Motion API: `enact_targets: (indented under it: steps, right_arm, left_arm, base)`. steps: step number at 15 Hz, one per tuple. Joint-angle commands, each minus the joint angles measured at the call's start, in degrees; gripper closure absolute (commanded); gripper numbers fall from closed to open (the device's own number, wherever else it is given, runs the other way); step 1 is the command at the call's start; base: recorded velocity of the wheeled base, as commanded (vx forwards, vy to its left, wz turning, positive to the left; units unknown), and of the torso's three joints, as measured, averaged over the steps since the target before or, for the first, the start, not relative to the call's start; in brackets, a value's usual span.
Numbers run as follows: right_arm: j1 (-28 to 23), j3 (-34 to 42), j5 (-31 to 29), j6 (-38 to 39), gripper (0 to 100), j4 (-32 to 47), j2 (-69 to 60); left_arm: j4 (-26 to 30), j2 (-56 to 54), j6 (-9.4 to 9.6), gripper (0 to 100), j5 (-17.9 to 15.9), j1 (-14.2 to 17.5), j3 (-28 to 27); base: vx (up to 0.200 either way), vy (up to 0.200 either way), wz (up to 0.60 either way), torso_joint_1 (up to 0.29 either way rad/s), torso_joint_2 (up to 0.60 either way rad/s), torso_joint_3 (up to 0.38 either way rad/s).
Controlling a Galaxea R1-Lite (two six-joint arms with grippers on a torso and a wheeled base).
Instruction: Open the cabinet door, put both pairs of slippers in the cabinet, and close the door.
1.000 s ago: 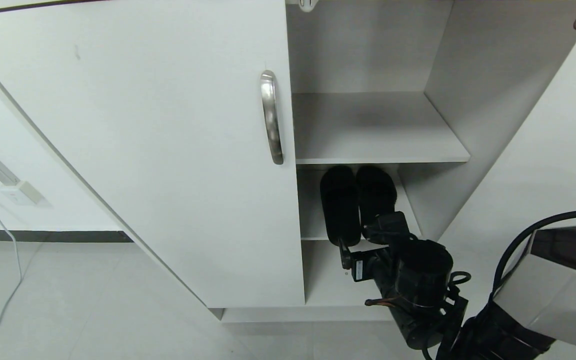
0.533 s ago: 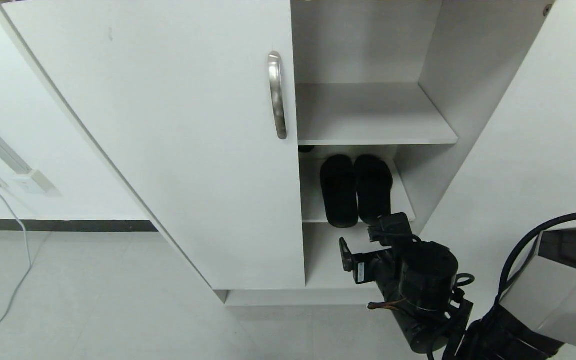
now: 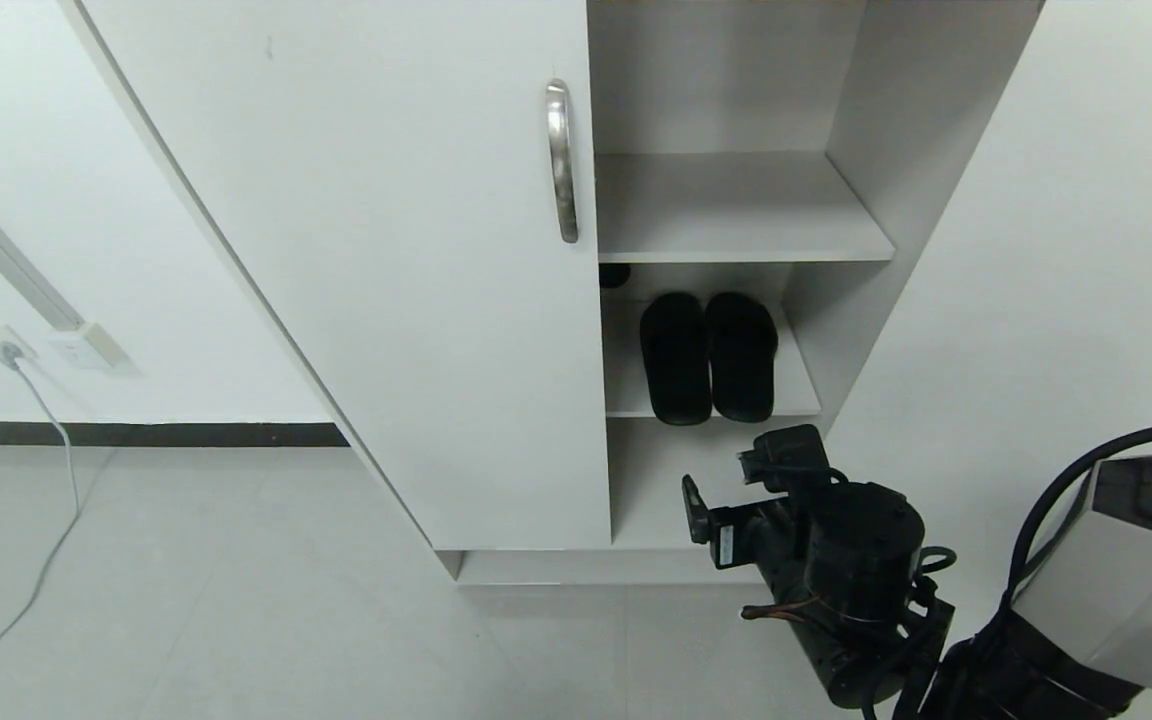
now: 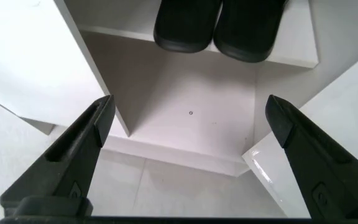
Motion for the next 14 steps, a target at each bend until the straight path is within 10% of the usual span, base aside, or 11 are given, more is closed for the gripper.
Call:
enact_targets:
  steps: [1,14]
  right_arm:
    - [0.0,0.01,-0.03,-0.09,0,0.05,-0.01]
    - [-0.09,1.24,-0.03,-0.62,0,-0.12,-1.24]
  left_arm:
    - [0.07,0.08,0.44,100,-0.07,0.09,0.01]
    - [0.07,0.08,0.7,100,-0.78,0.0,0.01]
  base:
    - [0.0,0.0,0.0,0.0,0.0,0.0]
    - [0.0,0.0,0.0,0.001,0.0,0.129]
